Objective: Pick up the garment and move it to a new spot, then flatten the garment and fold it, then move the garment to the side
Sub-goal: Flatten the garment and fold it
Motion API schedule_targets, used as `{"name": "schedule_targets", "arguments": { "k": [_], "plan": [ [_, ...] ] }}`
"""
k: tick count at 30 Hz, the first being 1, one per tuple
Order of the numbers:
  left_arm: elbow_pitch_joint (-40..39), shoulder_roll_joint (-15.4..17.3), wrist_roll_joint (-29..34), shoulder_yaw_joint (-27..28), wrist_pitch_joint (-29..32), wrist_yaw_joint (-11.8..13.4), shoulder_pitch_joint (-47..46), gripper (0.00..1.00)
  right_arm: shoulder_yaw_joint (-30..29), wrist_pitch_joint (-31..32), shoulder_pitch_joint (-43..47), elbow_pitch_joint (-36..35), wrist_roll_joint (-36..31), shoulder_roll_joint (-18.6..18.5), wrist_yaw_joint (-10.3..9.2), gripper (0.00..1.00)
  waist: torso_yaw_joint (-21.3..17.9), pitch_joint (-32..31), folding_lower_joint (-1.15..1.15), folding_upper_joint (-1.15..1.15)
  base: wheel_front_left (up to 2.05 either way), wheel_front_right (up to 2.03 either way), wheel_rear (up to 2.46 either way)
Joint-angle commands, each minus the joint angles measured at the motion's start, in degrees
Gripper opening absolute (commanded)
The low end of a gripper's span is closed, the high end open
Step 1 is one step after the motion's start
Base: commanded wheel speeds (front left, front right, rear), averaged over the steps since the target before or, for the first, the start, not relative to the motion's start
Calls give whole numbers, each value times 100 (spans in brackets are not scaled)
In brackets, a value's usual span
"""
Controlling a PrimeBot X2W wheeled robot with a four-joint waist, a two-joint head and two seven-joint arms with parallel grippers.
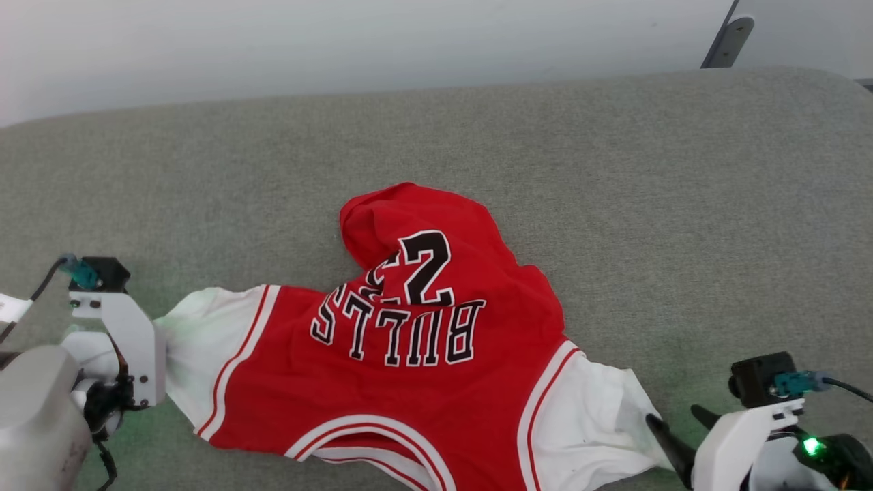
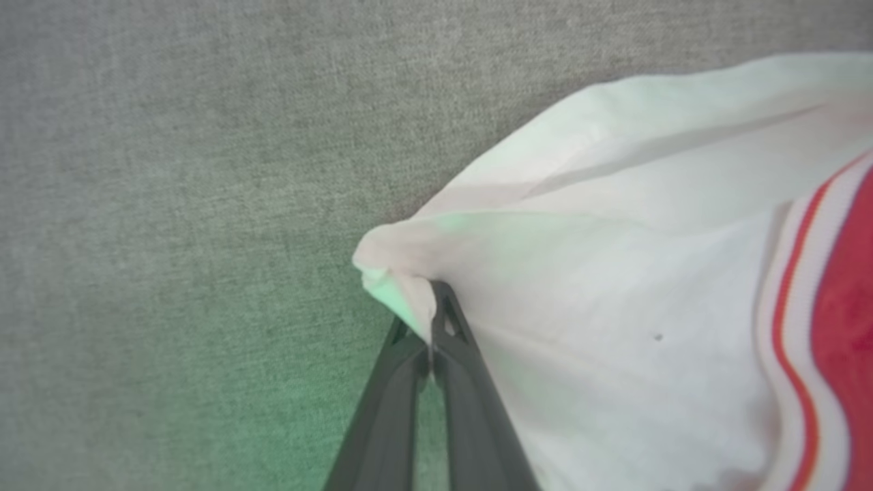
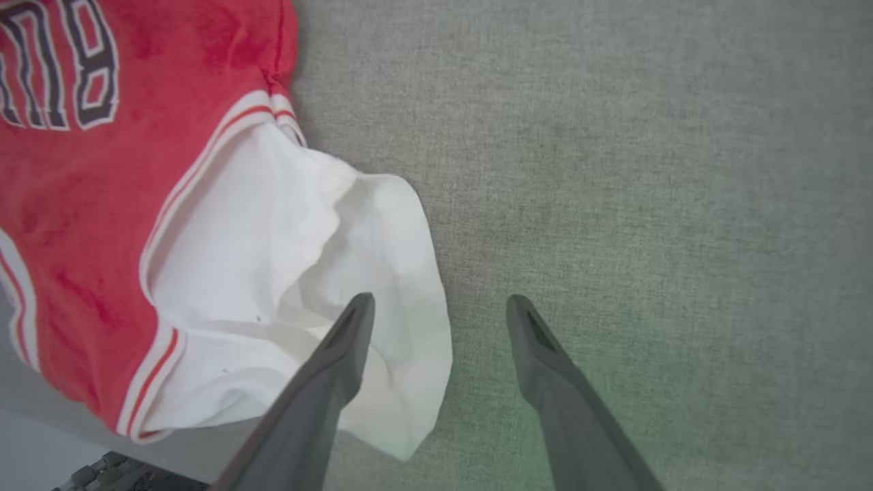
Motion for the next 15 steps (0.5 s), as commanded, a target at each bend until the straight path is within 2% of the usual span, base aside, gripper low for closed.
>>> {"name": "schedule_targets", "arguments": {
  "k": [1,10,11,13,15],
  "plan": [
    [22,-179,5,-93,12,1,96,0,-23,31,-69,126,65,69,-8,100,30,33,0,0,0,0,0],
    [-16,-284,6,-144,-74,-3,-79,0,421,466,-484,1121,394,53,-8,100,191,168,0,0,0,0,0],
    [-17,-299,3,-152,-83,-3,-93,0,517,543,-520,1239,429,32,-8,97,207,174,0,0,0,0,0],
    [-10,-319,-2,-162,-101,-3,-109,0,614,579,-579,1430,516,7,-8,0,228,175,0,0,0,0,0],
    [4,-339,-23,-168,-94,-4,-118,0,614,593,-655,1545,456,-51,-7,0,245,158,0,0,0,0,0]
  ]
}}
